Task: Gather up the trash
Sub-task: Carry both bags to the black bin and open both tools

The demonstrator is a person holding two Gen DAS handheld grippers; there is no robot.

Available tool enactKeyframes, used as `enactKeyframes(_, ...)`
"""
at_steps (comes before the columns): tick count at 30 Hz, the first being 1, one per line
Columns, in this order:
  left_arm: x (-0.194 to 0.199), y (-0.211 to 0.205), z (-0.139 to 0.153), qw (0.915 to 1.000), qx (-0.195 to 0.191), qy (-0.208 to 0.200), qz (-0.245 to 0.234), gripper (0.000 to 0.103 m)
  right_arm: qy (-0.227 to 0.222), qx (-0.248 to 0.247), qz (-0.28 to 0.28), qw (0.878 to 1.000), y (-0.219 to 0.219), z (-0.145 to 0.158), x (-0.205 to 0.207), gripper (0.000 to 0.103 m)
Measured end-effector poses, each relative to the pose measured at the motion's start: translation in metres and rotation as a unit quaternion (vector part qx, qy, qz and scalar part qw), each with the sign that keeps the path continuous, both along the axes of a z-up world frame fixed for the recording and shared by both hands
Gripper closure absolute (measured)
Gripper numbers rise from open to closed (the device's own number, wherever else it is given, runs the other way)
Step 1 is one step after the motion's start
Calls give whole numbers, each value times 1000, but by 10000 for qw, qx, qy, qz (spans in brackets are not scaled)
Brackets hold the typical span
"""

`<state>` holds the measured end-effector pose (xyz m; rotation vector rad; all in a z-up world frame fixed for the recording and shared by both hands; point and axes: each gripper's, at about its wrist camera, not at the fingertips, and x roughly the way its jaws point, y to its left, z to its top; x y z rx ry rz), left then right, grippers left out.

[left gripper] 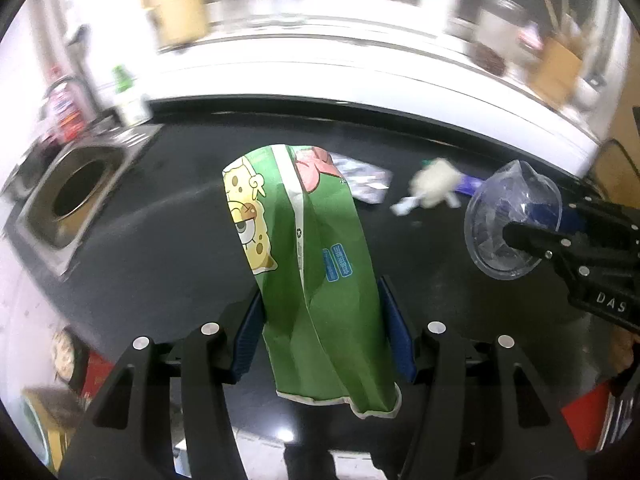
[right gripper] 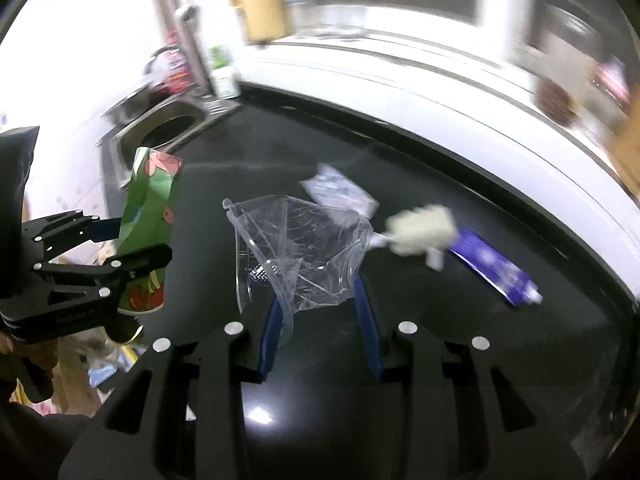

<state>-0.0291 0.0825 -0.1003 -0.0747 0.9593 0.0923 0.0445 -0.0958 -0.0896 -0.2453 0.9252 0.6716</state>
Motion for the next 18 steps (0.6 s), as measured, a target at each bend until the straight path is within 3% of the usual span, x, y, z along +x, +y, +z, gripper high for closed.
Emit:
enactKeyframes(5,-44,60,-3,9970,-3,23,774,49,60,35,855,9963,86,-2,-15,67)
enactKeyframes(9,-90,114,-12,9886,-53,107,1500,49,155,61,1613,9868,161,-5,-34,67)
enactKeyframes(13,-144,167,-27,9733,-135,246,2277,49,290,51,2400,9703,239,-14,-65,67)
enactKeyframes(18,-204,219,-55,9513,-311,407,3039,49,523,-80,3335,9413,341,-41,-122,67)
